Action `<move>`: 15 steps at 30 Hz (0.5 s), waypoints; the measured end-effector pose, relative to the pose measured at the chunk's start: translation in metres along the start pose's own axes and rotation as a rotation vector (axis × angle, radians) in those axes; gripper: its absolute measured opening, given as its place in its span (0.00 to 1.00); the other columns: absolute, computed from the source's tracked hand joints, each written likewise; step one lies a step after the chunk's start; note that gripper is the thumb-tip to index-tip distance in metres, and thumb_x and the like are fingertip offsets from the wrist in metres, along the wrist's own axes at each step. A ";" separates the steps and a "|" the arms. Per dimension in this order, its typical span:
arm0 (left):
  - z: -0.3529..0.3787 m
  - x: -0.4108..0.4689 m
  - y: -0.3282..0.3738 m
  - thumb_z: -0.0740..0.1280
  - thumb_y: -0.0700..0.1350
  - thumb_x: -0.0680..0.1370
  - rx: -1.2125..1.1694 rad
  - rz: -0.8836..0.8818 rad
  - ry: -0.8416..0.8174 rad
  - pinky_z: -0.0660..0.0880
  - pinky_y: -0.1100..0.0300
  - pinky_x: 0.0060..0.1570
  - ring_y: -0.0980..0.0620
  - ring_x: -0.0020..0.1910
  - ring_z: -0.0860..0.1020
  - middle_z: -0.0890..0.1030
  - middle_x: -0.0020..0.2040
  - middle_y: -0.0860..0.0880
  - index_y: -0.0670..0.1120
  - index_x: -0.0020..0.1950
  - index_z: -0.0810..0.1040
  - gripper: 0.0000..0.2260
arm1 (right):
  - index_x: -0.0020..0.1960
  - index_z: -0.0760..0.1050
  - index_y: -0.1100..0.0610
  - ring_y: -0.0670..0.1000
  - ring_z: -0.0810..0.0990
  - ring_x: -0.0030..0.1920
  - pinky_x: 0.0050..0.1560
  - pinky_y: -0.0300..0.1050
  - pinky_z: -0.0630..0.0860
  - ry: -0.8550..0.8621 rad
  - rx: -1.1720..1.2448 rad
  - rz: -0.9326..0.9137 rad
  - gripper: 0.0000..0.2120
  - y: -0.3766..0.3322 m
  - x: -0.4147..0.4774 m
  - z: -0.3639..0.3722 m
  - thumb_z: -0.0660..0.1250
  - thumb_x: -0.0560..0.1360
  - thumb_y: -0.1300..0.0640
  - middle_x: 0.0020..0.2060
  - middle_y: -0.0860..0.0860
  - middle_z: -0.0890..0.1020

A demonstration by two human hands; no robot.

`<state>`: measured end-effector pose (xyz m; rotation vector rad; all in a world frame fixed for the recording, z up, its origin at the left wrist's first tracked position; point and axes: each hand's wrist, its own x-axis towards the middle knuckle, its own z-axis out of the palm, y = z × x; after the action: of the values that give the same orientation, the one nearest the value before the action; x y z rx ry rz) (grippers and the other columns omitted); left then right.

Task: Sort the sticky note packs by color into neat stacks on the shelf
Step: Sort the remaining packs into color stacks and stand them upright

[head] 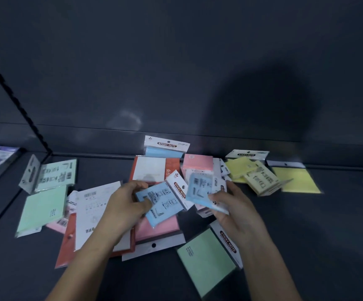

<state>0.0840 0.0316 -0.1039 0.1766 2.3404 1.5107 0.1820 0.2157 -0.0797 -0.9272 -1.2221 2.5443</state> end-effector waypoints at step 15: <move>0.031 0.103 0.017 0.76 0.42 0.67 0.194 0.128 0.357 0.72 0.43 0.58 0.40 0.58 0.73 0.74 0.57 0.41 0.39 0.59 0.72 0.24 | 0.55 0.74 0.56 0.49 0.75 0.24 0.21 0.40 0.70 0.041 -0.363 -0.177 0.14 -0.015 -0.007 -0.026 0.70 0.71 0.64 0.39 0.57 0.84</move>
<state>-0.0027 0.0953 -0.1232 0.1134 2.8090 1.4711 0.2012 0.2394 -0.0774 -0.8859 -1.7066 2.1973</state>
